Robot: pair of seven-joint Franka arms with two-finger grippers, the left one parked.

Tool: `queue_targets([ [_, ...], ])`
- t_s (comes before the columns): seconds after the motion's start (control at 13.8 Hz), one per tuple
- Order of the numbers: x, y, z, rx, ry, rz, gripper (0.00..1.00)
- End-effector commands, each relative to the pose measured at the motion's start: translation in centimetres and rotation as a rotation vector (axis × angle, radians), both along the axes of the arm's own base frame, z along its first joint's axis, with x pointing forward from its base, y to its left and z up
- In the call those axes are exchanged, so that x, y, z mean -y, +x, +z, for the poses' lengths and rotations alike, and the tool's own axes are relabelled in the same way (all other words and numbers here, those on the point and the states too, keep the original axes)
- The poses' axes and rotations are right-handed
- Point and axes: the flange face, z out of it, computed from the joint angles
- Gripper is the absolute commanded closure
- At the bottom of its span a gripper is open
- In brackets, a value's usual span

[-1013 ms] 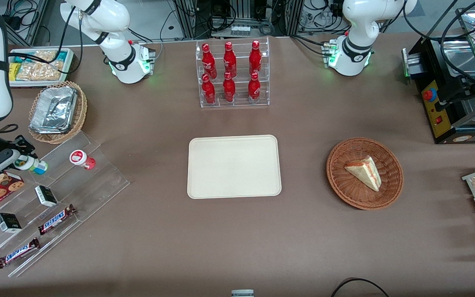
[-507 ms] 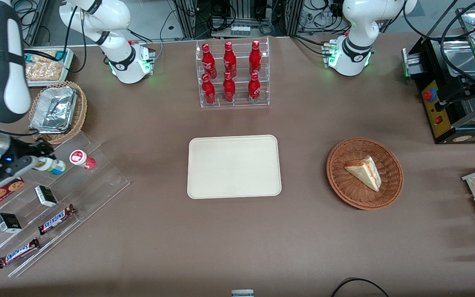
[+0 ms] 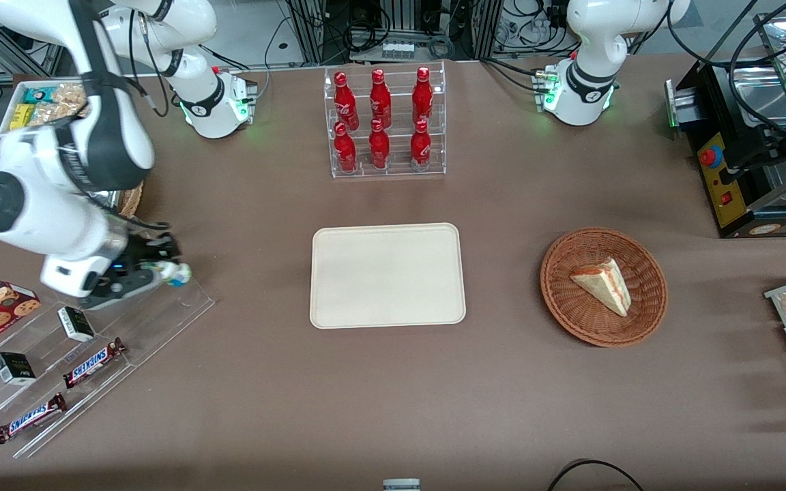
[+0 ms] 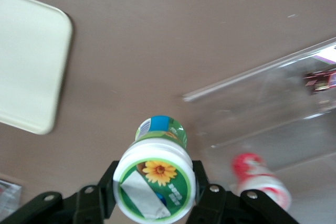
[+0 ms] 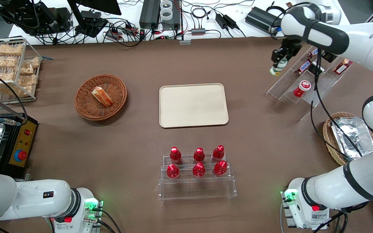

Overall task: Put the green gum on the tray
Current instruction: 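Lift the gum jar and carry it over the cream tray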

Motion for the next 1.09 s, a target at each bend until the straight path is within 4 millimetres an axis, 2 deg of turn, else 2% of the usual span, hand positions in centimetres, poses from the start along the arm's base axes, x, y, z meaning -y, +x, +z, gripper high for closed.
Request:
queue_targets([
  [0.0,-5.2,0.8,-2.4,-0.017,0.016,-0.115,1.0],
  [0.14,-10.3,0.8,-3.7,-0.007,-0.005,-0.175,1.0],
  [0.36,-16.8,0.9,-5.1,0.001,-0.032,-0.262,1.0],
  [0.58,-23.2,0.8,-8.0,0.019,-0.059,-0.335,1.0],
  [0.8,-28.5,0.8,-10.6,0.05,-0.06,-0.424,1.0],
  [1.01,-32.4,0.2,-12.8,0.072,-0.057,-0.474,1.0],
])
